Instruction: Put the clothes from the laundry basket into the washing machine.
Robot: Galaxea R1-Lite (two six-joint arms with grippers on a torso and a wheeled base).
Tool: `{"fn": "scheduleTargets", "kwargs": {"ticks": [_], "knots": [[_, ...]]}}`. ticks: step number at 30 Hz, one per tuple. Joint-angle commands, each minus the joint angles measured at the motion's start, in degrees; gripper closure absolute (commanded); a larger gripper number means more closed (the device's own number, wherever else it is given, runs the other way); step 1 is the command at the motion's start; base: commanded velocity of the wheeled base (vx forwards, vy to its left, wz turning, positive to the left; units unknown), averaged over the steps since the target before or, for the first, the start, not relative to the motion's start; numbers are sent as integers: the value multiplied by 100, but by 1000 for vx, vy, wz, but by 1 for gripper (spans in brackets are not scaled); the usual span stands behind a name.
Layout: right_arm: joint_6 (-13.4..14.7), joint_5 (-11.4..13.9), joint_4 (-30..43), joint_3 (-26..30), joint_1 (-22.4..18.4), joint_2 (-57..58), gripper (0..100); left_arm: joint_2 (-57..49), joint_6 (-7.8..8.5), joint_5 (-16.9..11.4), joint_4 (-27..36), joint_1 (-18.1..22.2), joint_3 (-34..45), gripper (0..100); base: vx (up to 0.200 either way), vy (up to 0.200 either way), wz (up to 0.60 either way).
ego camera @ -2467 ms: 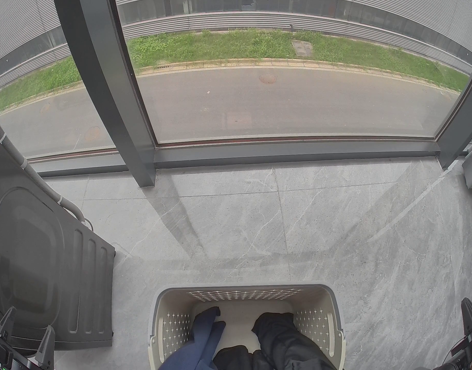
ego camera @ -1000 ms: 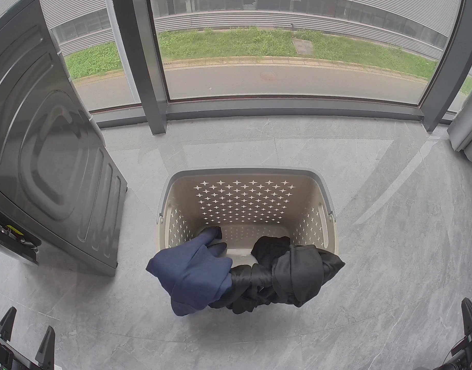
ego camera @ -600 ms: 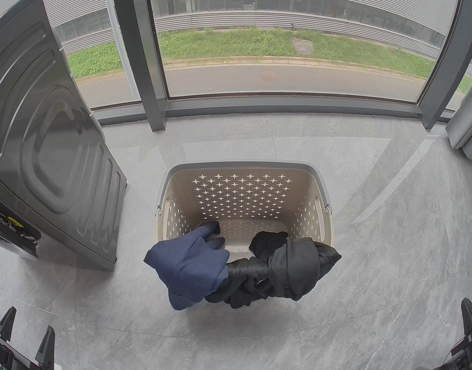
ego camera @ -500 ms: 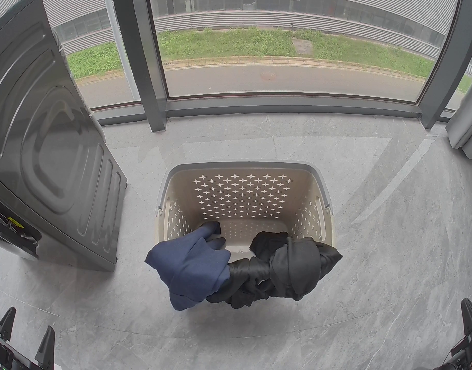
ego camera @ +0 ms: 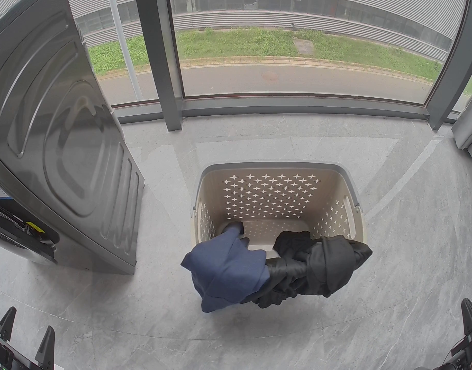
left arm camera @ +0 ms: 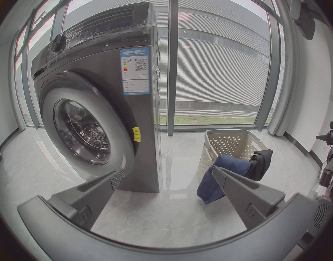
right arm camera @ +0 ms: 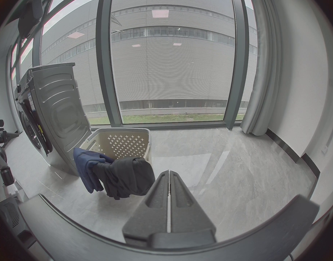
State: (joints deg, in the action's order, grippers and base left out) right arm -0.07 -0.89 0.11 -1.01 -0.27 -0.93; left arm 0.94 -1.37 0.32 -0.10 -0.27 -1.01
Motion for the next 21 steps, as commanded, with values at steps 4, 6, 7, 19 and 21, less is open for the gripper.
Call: {"fn": "scheduleTargets", "kwargs": {"ticks": [4, 6, 7, 19, 21], "knots": [[-1, 1, -2, 92, 0, 66, 100, -68, -4, 3, 1, 0, 101, 0, 0, 200, 0], [-1, 1, -2, 92, 0, 66, 100, -68, -4, 3, 1, 0, 101, 0, 0, 0, 0], [-1, 1, -2, 92, 0, 66, 100, -68, -4, 3, 1, 0, 101, 0, 0, 0, 0], [-1, 1, -2, 92, 0, 66, 100, -68, -4, 3, 1, 0, 101, 0, -150, 0, 0], [-1, 1, -11, 92, 0, 66, 100, -68, -4, 3, 1, 0, 101, 0, 0, 0, 0]]}}
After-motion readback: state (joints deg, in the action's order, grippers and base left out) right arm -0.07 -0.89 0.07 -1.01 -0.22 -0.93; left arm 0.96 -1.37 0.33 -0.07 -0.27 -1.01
